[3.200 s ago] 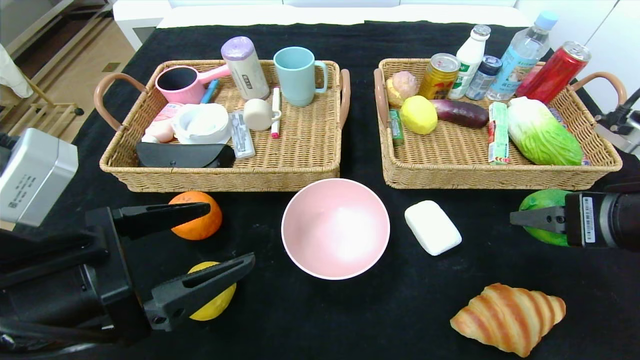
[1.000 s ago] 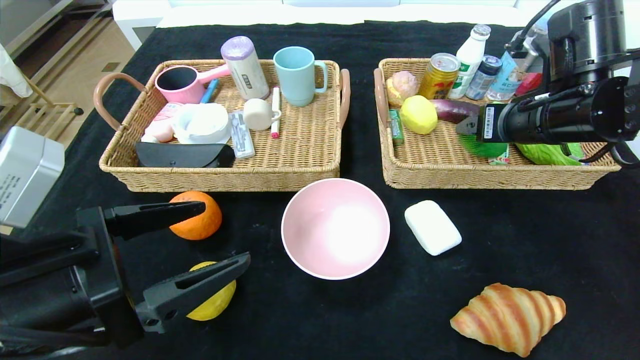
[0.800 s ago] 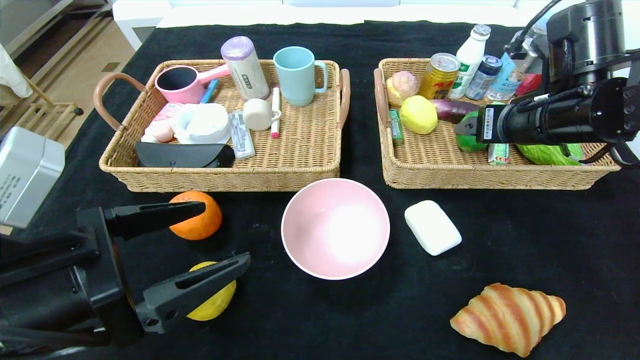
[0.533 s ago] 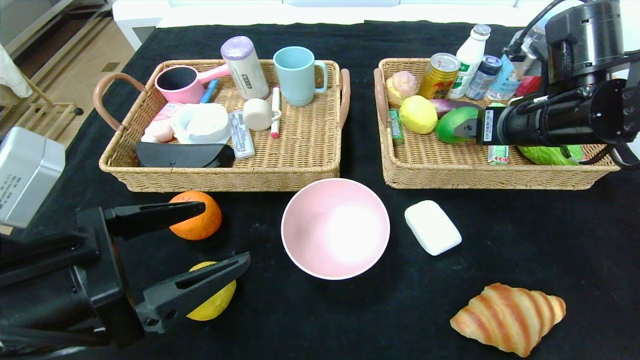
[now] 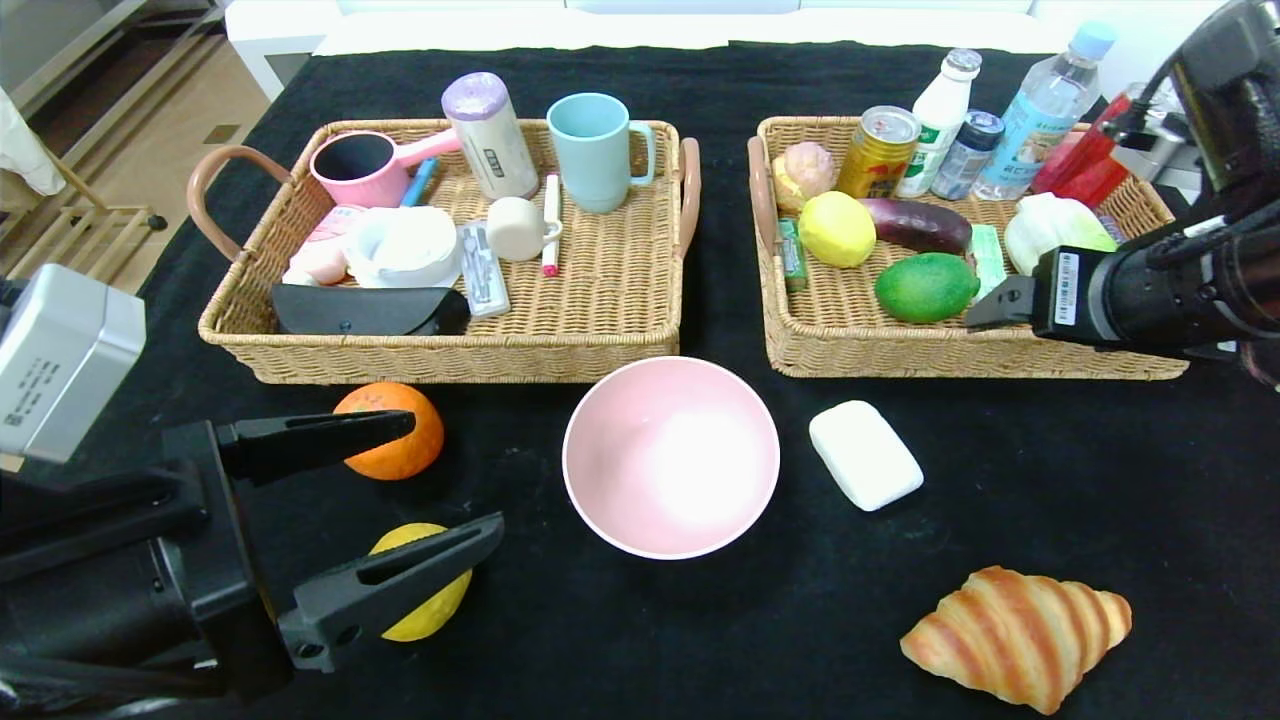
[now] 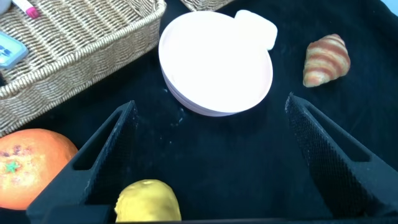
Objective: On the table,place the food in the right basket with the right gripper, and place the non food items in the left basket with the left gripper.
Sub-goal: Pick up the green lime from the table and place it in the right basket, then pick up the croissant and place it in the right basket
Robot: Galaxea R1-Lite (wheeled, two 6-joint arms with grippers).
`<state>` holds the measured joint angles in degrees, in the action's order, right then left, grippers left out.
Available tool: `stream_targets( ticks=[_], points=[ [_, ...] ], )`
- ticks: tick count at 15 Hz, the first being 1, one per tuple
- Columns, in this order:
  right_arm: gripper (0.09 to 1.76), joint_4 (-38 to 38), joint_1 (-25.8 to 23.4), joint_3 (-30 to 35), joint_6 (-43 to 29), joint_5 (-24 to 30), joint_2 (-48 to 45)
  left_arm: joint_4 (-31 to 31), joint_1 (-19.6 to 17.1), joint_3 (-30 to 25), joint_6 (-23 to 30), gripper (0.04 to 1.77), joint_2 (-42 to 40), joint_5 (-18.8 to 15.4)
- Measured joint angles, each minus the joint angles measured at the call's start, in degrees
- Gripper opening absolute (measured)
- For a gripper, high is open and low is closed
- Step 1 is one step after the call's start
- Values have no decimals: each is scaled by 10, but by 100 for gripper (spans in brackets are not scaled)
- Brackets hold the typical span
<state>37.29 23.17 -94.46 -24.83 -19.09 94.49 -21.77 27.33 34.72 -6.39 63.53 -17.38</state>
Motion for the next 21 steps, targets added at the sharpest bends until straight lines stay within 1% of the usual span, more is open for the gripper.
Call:
stream_targets(
  ticks=[3,5,7,12,15,16,19,21],
  points=[
    [169,102,23,10,-127,1,-45,-1,0,-4,-7,172,1,0],
    [170,151,38,29,-190,16,-74,0,0,-4,-9,172,1,0],
    [170,159,44,67,-245,54,-102,-1,0,-4,-9,172,0,1],
    [170,161,50,184,-387,117,-137,1,0,-4,-10,172,-1,1],
    [170,160,51,206,-422,175,-142,1,0,-5,-10,172,0,1],
    [170,159,49,210,-435,183,-143,-1,0,-6,-13,172,0,1],
    [170,156,43,230,-443,182,-140,-2,0,-8,-14,172,1,1],
    [170,123,40,248,-455,181,-138,-2,0,-8,-14,172,1,1]
  ],
)
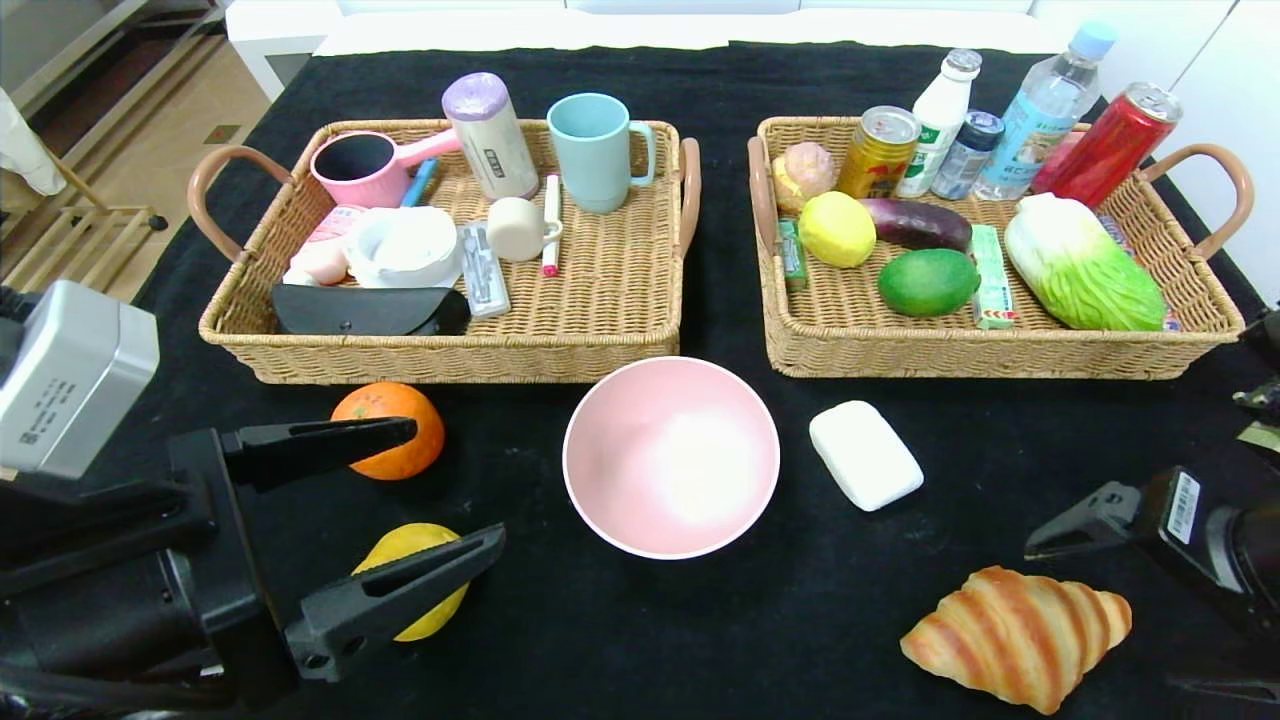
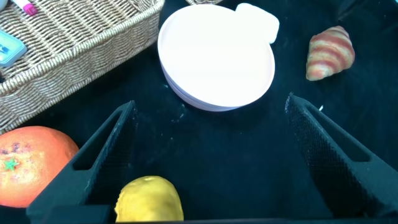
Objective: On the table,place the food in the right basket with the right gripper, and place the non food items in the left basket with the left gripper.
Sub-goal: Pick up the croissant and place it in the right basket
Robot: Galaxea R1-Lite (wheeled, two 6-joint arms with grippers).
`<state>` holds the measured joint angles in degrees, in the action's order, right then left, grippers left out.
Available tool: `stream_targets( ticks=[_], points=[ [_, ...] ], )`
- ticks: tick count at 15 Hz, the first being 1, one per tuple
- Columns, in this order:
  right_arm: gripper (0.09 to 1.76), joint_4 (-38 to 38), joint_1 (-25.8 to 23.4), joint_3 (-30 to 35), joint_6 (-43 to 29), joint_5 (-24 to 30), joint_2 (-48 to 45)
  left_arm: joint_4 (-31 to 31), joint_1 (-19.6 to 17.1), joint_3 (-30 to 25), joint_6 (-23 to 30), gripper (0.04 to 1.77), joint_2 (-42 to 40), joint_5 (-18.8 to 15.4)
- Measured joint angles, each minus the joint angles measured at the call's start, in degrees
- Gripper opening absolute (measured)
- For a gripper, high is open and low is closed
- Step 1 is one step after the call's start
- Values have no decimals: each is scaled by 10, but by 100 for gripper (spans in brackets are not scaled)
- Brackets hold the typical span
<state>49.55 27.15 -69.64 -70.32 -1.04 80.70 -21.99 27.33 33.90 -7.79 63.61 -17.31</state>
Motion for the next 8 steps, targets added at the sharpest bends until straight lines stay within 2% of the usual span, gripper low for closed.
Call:
stream_targets(
  ticks=[2,8],
  points=[
    [170,-30,-1,18,-4,4,4,0,0,0,0,172,0,0],
    [171,-47,4,39,-3,2,30,3,0,-1,0,172,2,0]
  ],
)
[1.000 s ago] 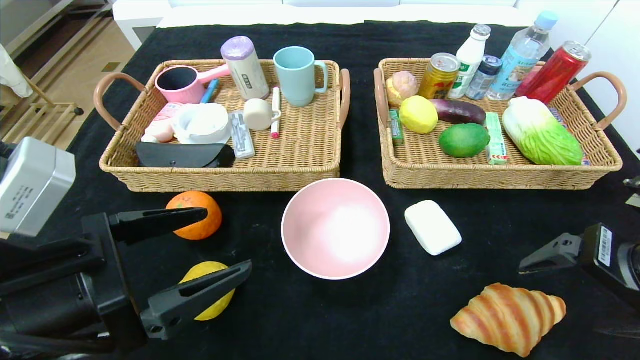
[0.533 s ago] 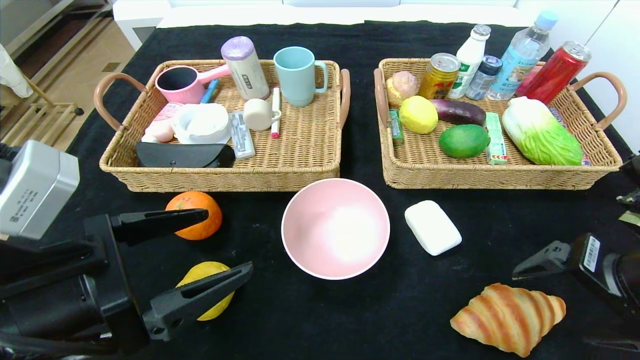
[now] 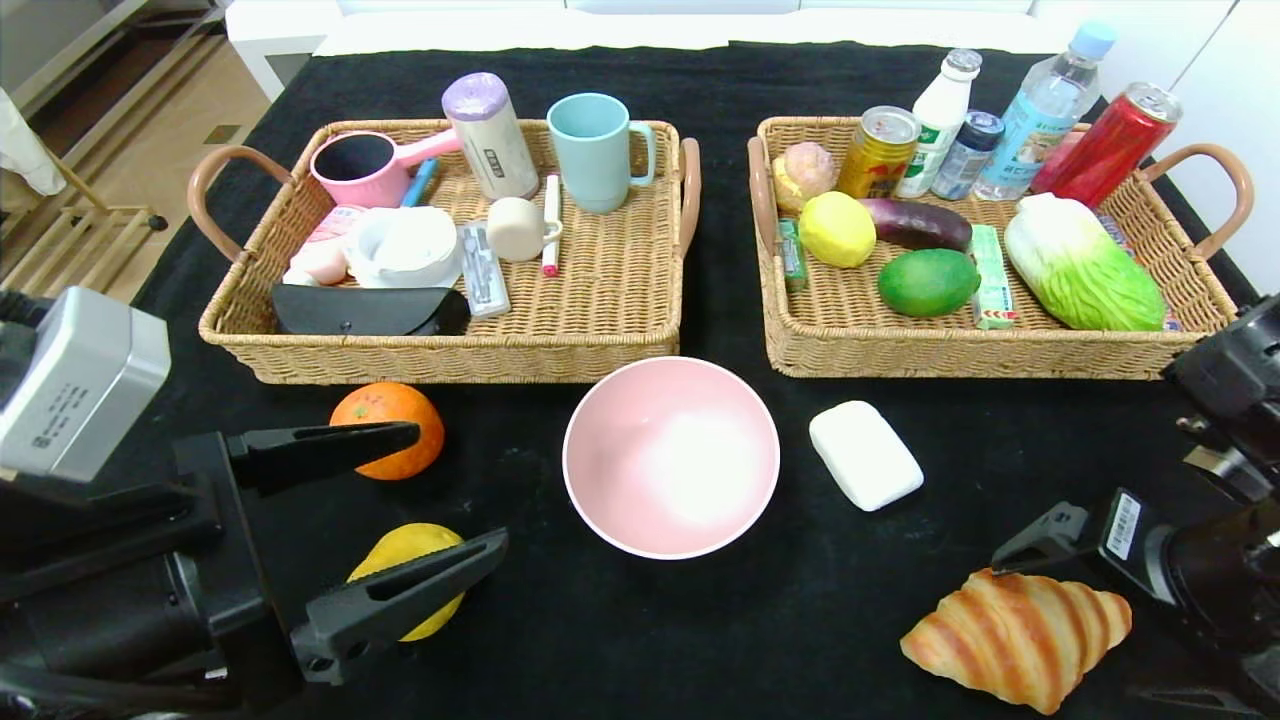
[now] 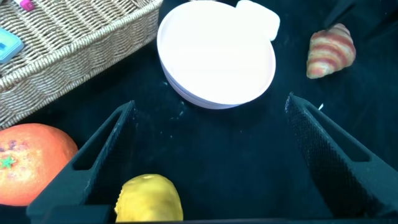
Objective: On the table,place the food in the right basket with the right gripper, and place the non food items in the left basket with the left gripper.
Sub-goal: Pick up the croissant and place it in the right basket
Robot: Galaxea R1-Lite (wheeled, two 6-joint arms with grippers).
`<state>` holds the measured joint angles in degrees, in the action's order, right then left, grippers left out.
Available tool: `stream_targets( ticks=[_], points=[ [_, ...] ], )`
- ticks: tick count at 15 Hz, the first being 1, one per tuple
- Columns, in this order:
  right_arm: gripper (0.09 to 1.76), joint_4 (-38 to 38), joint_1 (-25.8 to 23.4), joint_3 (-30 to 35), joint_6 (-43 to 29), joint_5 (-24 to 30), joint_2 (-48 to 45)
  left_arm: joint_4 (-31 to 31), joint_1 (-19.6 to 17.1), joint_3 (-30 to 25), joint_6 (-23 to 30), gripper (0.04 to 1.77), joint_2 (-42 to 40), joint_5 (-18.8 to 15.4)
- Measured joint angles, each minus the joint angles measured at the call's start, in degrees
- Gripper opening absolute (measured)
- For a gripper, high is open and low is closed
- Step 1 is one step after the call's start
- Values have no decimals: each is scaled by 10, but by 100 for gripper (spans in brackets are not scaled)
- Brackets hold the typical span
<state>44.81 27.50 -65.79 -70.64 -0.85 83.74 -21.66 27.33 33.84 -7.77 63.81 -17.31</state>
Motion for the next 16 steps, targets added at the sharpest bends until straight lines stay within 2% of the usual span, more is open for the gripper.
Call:
stream_targets(
  ticks=[3,16],
  points=[
    [171,-52,2,25,-4,3,10,0,0,0,0,172,1,0],
    [171,-79,3,49,-4,1,25,1,0,-1,0,172,8,0]
  ],
)
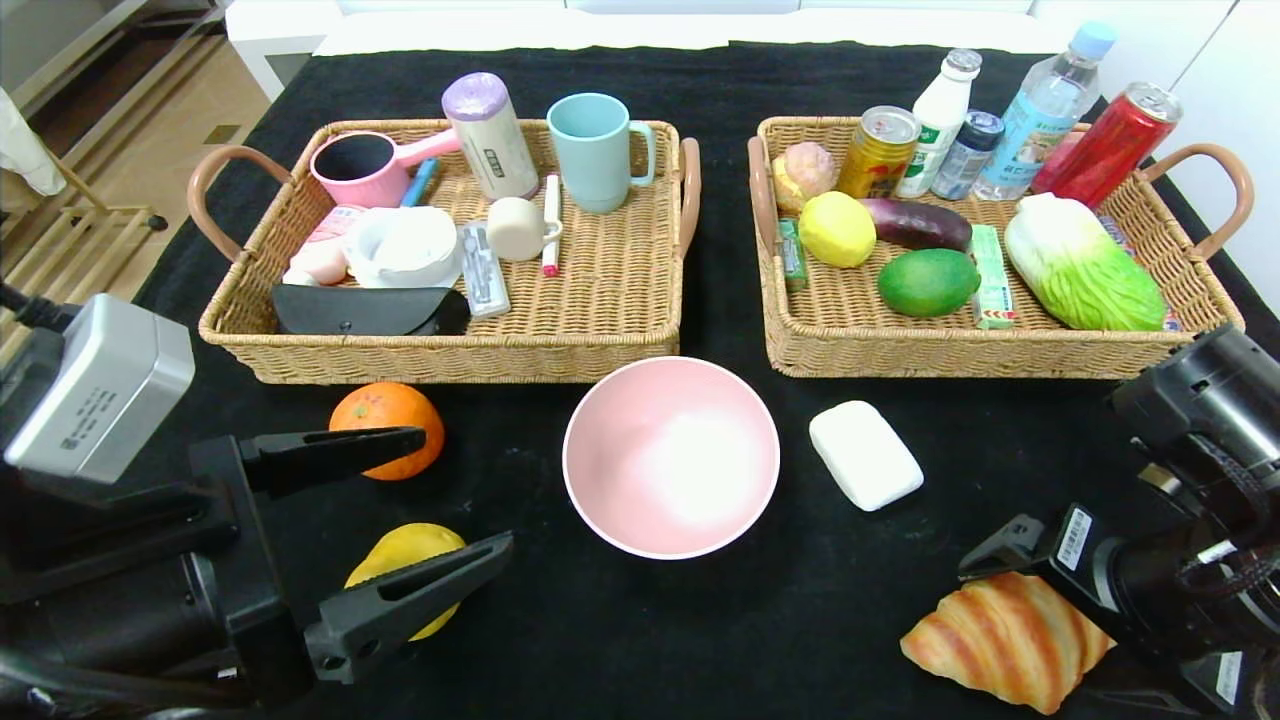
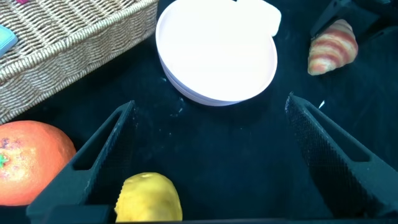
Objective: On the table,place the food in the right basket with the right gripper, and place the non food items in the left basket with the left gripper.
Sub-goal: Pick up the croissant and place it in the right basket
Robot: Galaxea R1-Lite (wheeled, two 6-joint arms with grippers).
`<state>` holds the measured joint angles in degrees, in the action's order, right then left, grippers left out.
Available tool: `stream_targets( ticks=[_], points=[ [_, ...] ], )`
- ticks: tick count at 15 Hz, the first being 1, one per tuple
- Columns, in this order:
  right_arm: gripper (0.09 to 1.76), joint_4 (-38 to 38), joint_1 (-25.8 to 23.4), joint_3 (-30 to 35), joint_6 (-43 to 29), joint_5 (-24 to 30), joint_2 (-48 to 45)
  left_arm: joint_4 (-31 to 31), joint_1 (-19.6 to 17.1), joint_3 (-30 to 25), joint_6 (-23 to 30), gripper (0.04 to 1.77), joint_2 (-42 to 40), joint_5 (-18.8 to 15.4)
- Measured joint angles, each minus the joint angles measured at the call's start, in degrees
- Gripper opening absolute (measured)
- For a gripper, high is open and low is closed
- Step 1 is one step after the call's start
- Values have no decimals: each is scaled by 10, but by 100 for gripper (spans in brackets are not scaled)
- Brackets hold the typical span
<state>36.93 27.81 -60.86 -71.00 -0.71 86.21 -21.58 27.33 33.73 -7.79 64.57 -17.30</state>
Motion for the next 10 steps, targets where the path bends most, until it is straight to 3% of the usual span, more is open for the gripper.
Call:
stream_targets(
  ticks=[10],
  points=[
    [171,-3,2,2,1,-2,9,-3,1,-4,-1,172,5,0]
  ],
)
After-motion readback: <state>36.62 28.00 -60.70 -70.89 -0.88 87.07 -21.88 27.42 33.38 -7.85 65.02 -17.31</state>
